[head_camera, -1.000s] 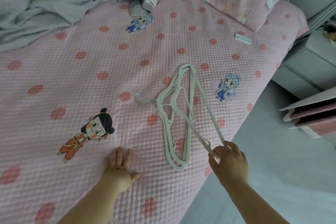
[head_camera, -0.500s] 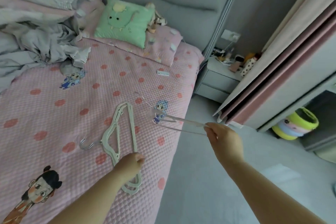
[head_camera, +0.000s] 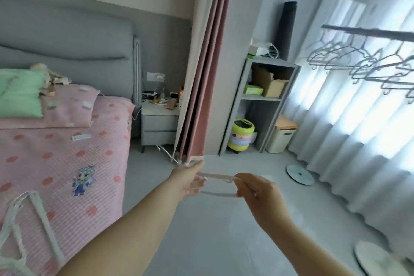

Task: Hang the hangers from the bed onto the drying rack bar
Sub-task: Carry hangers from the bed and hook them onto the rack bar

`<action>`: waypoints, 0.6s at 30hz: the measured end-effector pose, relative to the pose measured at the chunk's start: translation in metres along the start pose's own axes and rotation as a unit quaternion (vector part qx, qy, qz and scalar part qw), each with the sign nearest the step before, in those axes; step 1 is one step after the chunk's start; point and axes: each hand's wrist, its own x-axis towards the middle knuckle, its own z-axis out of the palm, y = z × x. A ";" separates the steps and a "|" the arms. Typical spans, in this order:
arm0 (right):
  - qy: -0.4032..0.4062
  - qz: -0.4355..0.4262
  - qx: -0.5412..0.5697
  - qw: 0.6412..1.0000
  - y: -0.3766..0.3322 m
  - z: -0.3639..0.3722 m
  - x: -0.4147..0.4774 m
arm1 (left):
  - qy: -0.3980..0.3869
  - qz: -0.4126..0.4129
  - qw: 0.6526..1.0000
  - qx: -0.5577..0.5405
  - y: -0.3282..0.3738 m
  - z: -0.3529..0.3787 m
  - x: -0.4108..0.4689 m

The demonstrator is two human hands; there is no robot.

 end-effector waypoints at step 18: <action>0.233 0.192 -0.254 0.919 0.071 -0.334 -0.299 | -0.279 0.220 0.901 0.249 -0.057 0.374 -0.220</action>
